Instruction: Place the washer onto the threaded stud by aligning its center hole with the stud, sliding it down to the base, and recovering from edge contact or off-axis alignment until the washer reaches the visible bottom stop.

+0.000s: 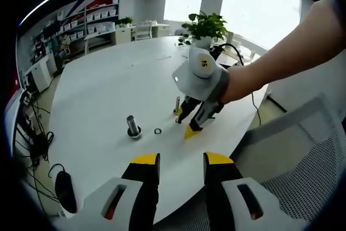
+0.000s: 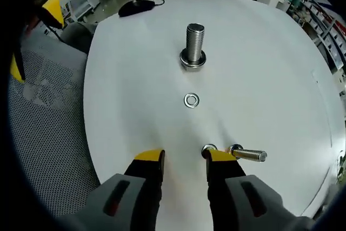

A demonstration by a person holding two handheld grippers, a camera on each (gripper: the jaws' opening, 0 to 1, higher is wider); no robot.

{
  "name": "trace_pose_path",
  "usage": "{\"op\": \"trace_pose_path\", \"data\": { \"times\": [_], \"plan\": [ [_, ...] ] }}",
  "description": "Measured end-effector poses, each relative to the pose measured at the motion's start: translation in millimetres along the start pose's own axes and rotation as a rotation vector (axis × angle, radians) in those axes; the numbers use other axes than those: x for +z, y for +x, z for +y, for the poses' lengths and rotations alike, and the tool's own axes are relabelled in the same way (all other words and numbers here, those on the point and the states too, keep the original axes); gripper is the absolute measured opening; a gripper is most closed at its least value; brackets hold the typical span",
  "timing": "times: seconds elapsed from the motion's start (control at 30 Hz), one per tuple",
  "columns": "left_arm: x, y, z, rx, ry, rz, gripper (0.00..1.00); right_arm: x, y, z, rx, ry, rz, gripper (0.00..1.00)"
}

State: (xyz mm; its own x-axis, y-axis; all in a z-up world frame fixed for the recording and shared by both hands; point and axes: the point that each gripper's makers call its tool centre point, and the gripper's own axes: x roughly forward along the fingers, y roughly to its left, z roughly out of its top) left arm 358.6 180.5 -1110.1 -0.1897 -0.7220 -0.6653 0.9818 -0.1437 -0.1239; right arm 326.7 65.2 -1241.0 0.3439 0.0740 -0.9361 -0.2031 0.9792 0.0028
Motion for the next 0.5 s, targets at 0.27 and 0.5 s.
{"op": "trace_pose_path", "data": {
  "times": [0.27, 0.5],
  "plan": [
    [0.1, 0, 1.5, 0.003, 0.001, 0.000, 0.30, -7.0, -1, 6, 0.012, 0.003, -0.006, 0.29],
    [0.6, 1, -0.1, 0.002, 0.006, 0.004, 0.30, -12.4, -5, 13, 0.040, 0.028, 0.004, 0.24]
  ]
}}
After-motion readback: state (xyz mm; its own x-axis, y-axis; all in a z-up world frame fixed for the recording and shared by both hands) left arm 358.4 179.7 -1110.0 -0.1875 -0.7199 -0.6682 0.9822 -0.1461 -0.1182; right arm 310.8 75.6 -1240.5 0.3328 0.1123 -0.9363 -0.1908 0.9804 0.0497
